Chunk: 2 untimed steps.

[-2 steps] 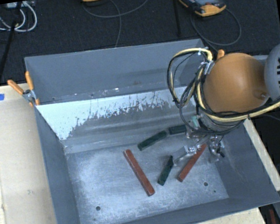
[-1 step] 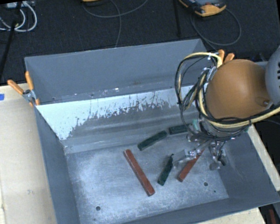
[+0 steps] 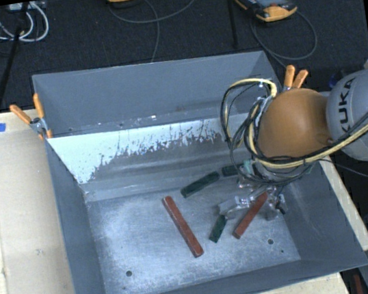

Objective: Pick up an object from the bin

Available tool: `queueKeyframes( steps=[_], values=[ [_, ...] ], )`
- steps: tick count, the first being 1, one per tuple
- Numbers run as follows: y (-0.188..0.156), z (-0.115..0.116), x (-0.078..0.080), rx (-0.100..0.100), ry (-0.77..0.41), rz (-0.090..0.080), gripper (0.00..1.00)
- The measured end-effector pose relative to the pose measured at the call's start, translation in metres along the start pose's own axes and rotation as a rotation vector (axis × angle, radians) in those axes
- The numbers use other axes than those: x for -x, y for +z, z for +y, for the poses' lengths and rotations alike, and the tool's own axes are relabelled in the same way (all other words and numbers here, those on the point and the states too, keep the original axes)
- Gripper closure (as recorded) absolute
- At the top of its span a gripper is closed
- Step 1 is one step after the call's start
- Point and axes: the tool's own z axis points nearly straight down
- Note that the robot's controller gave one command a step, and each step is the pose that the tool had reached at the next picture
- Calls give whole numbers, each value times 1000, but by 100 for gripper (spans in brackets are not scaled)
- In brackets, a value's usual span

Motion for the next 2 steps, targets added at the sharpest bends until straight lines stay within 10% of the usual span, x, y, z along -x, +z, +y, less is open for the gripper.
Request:
queueKeyframes(
  steps=[1, 2],
  values=[
    [-5, -1, 0, -6, -4, 3, 100],
    [-3, 0, 0, -3, -5, 3, 0]
  ],
)
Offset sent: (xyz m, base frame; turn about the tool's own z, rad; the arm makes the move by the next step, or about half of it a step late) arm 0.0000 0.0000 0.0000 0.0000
